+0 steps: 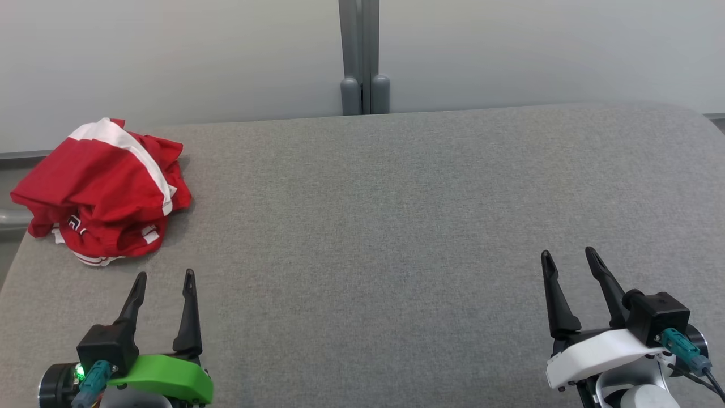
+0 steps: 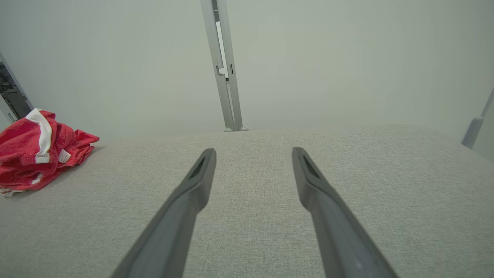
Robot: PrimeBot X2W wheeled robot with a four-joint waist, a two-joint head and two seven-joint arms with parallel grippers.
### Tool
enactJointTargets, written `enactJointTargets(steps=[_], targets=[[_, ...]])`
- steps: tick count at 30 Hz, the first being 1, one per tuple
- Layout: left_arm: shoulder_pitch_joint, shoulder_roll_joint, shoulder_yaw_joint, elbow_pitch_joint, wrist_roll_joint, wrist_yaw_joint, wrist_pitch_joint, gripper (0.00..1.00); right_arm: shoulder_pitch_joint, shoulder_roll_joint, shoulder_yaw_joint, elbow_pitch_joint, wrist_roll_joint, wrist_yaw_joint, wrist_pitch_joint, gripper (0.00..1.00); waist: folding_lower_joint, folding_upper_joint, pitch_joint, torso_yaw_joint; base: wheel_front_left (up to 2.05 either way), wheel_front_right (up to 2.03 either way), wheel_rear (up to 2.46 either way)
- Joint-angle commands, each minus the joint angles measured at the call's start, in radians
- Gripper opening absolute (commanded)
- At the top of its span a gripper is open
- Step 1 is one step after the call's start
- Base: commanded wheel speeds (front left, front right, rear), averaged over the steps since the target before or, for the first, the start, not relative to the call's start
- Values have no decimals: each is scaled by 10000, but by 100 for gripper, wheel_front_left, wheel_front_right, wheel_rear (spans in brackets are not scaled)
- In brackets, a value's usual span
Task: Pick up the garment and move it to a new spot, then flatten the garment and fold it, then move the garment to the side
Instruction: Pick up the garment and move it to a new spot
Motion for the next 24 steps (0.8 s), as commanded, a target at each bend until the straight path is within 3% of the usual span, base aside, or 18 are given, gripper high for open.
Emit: enactJointTargets(steps=[1, 8, 24], targets=[[7, 110, 70, 3, 1, 56, -7, 100, 78, -34, -2, 23, 62, 5, -46, 100, 0, 0, 5, 79, 0, 0, 0], [144, 308, 283, -158, -89, 229, 95, 100, 133, -34, 149, 127, 236, 5, -105, 100, 0, 0, -2, 701, 0, 0, 0], [401, 562, 521, -231, -300, 462, 228, 100, 116, -34, 309, 380, 303, 5, -195, 100, 0, 0, -15, 3150, 0, 0, 0]])
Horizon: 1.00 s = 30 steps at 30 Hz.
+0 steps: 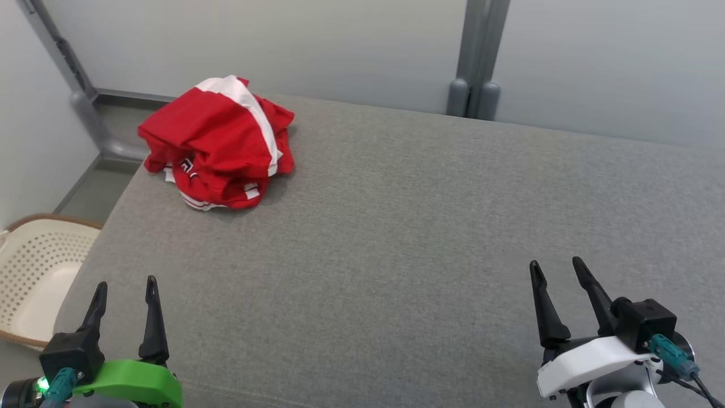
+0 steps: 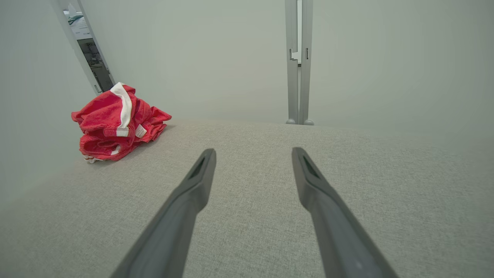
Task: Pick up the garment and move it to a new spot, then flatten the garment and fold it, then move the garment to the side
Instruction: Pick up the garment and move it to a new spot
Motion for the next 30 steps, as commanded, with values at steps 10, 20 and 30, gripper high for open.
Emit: enactJointTargets(steps=[10, 20, 30], targets=[[245, 216, 151, 2, -160, 167, -38, 100, 8, -35, 131, 164, 95, 5, -114, 100, 0, 0, -3, 1850, 0, 0, 0], [422, 189, 341, -52, -350, 366, -207, 100, -200, -37, 279, 200, 30, 5, -44, 100, 0, 0, 145, 2005, 0, 0, 0], [-181, 260, 358, 267, -572, 245, -299, 100, -295, -40, 162, 102, -141, 5, 79, 100, 0, 0, 369, 1679, 0, 0, 0]])
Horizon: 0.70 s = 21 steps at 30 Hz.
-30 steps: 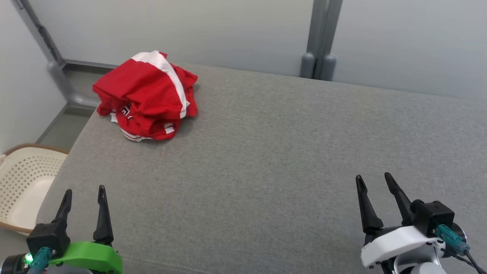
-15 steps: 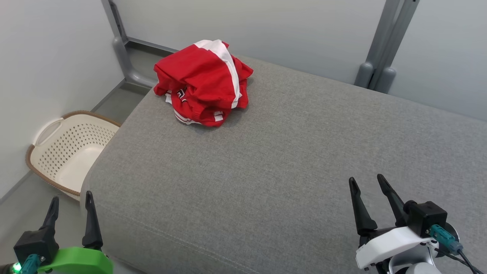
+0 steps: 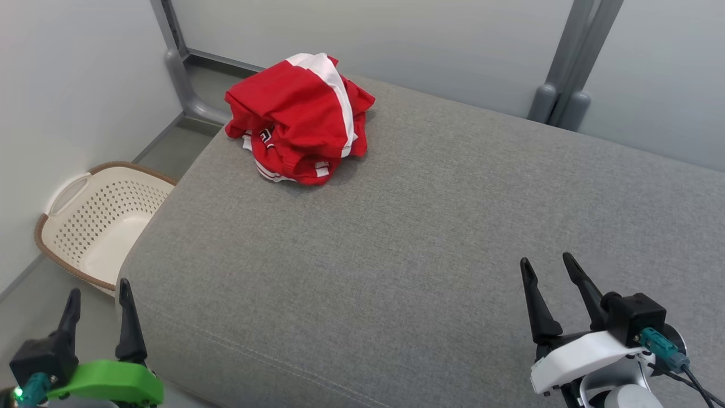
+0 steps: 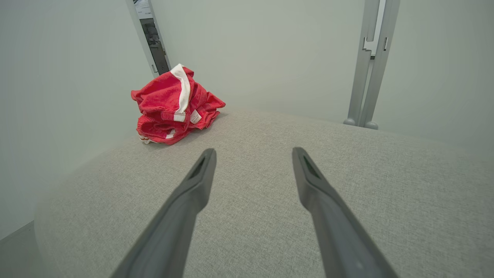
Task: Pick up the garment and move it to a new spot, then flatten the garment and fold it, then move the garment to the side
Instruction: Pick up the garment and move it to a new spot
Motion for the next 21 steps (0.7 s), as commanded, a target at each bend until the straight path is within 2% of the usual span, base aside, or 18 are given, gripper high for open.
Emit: enactJointTargets(steps=[1, 6, 10, 12, 17, 21], targets=[[-449, 138, 95, 43, -100, -75, -87, 100, -155, -46, -37, -87, -113, 5, 60, 100, 0, 0, 248, -342, 0, 0, 0], [-1647, 506, 164, 196, -212, -312, -51, 100, -397, -46, -281, -361, -471, 5, 218, 100, 0, 0, 884, -1149, 0, 0, 0], [-3046, 868, 291, 266, -366, -478, -3, 100, -707, -151, -553, -733, -786, 3, 444, 100, 0, 0, 1802, -1983, 0, 0, 0], [-3914, 936, 421, 401, -731, -713, 51, 100, -882, -219, -783, -994, -900, 5, 509, 100, 0, 0, 2340, -2380, 0, 0, 0], [-6151, 1549, 540, 938, -1084, -1193, 248, 100, -1278, -581, -1602, -1613, -1077, 5, 581, 100, 0, 0, 3654, -3293, 0, 0, 0], [-7698, 1999, 448, 1466, -1141, -1351, 464, 100, -1527, -749, -2236, -2036, -1072, 5, 580, 100, 0, 0, 4446, -3817, 0, 0, 0]])
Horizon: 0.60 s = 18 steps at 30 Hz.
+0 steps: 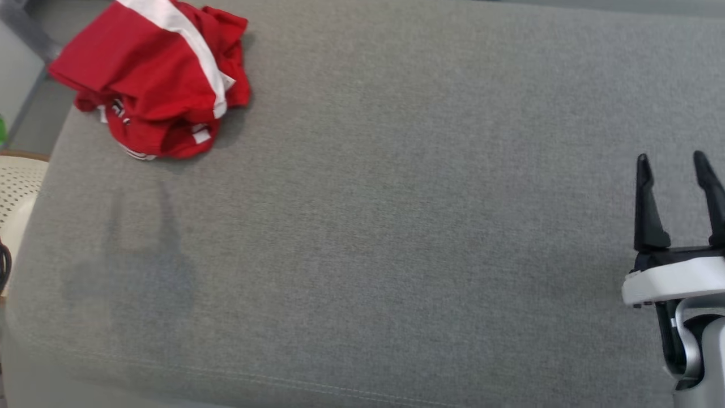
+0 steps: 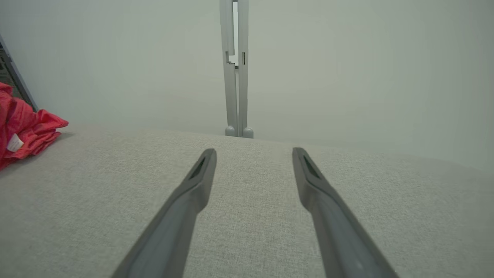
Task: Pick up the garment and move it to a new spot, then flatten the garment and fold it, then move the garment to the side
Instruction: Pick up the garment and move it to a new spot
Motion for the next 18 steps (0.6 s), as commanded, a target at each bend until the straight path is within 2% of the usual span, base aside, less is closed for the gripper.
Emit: enactJointTargets(steps=[1, 8, 18], targets=[[-485, 119, -39, 228, -63, -53, 95, 100, -224, -21, -139, -148, -25, 5, -34, 100, 0, -1, 1818, -1628, 0, 0, 0], [-2089, 541, 32, 1971, -479, -218, 557, 100, -492, 24, -372, -508, -3, 3, -110, 100, 0, -1, 2479, -2215, 0, 0, 0], [-3016, 580, -538, 4866, -1155, -504, 1180, 100, -734, 41, -369, -464, -5, 3, -197, 100, 0, -1, 2887, -2447, 0, 0, 0]])
